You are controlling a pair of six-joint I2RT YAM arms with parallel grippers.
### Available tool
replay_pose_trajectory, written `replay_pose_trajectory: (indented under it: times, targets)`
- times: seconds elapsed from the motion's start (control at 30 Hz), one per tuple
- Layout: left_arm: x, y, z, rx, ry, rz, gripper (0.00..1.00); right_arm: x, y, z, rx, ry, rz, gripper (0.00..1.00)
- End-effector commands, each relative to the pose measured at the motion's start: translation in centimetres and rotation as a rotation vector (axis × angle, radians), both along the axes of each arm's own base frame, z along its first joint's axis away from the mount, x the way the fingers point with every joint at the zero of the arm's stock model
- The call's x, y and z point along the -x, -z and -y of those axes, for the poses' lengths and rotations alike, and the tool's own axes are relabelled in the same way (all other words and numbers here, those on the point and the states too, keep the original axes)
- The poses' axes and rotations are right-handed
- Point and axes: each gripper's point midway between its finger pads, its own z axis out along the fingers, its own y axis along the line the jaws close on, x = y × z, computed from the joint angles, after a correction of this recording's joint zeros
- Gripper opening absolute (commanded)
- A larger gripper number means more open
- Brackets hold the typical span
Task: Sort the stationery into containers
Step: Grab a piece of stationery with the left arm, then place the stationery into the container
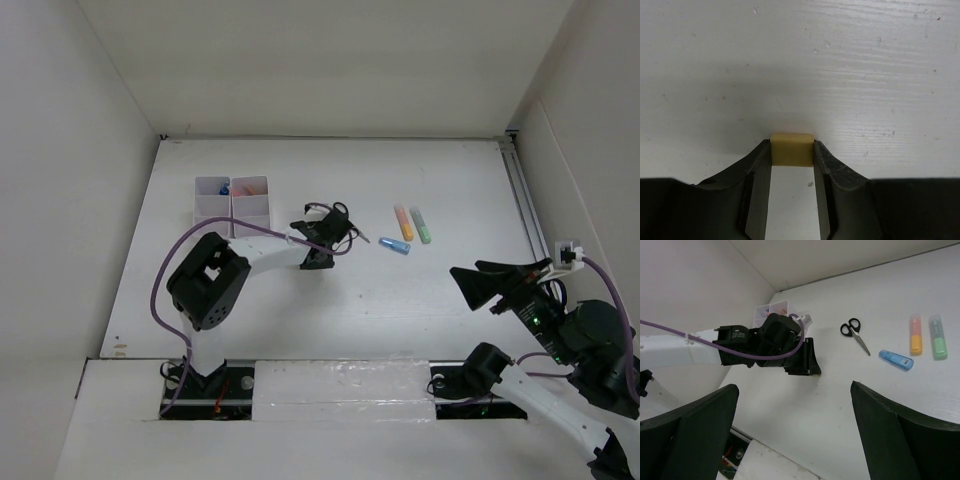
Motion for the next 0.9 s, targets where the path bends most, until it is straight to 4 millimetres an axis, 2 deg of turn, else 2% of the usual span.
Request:
replay_pose_trajectory:
  times: [0.0,0.13,0.2,0.23,0.27,0.4,0.43,0.47,0.5,0.53,0.57,0.6,0.63,0.67,0.7,0.77,0.8,0.83,0.87]
  targets:
    - [-1.0,-5.2,-0.5,0.038,-0.045,0.082,0.0,0.0,-0.8,0.2,-0.017,0.004,0.021,1.0]
    - [-3.9,-10.1,-3.1,0.065,-0.148,0.196,0.0,0.0,-1.1,0.2,-0.024,0.004,0.027,1.0]
    - [-5.1,-12.9,-3.2,0.1,-0.174,0.262,0.0,0.1,-1.3,0.0,-0.031,-0.005,0.035,1.0]
    - [-5.5,-13.9,-4.1,0.088,-0.2,0.283,0.0,0.0,-1.2,-0.2,-0.025,-0.006,0.029,1.0]
    - [-6.2,-15.7,-3.8,0.107,-0.209,0.315,0.0,0.0,-1.2,-0.2,-0.025,-0.006,0.028,1.0]
    - [-8.5,-18.8,-7.7,0.071,-0.341,0.382,0.0,-0.1,-1.4,-0.2,-0.017,-0.005,0.033,1.0]
    - [-9.0,-18.7,-8.6,0.082,-0.369,0.376,0.0,-0.1,-1.4,-0.2,-0.017,-0.005,0.033,1.0]
    - [-10.2,-18.9,-10.5,0.099,-0.422,0.381,0.0,-0.1,-1.4,-0.2,-0.017,-0.005,0.033,1.0]
    - [-10.6,-19.6,-11.1,0.144,-0.435,0.386,0.0,0.0,-1.4,-0.3,-0.017,-0.014,0.033,1.0]
    - [-10.8,-19.3,-12.4,0.149,-0.46,0.382,0.0,0.0,-1.4,-0.3,-0.017,-0.015,0.033,1.0]
    - [-11.3,-20.1,-14.9,0.173,-0.527,0.405,0.0,0.0,-1.4,-0.3,-0.017,-0.015,0.033,1.0]
    - [-11.7,-20.8,-15.8,0.201,-0.555,0.419,0.0,0.1,-1.8,-0.1,-0.014,-0.014,0.045,1.0]
    - [-11.7,-21.0,-18.4,0.203,-0.61,0.427,0.0,0.1,-1.5,-0.1,-0.006,-0.014,0.037,1.0]
    - [-11.8,-20.7,-18.2,0.212,-0.603,0.422,0.0,0.1,-1.5,-0.1,-0.006,-0.014,0.037,1.0]
    - [-12.0,-21.1,-20.4,0.207,-0.655,0.437,0.0,0.1,-1.5,-0.1,-0.006,-0.014,0.037,1.0]
    - [-11.7,-20.6,-22.4,0.198,-0.698,0.429,0.0,0.1,-1.5,-0.1,-0.006,-0.014,0.037,1.0]
    - [-11.7,-20.7,-24.2,0.202,-0.747,0.447,0.0,0.2,-1.8,0.0,-0.005,-0.014,0.048,1.0]
    - [-11.6,-20.8,-24.8,0.212,-0.758,0.452,0.0,0.2,-1.8,0.0,-0.005,-0.014,0.048,1.0]
    - [-11.2,-19.5,-25.6,0.2,-0.787,0.428,0.0,0.2,-1.8,0.0,-0.005,-0.014,0.048,1.0]
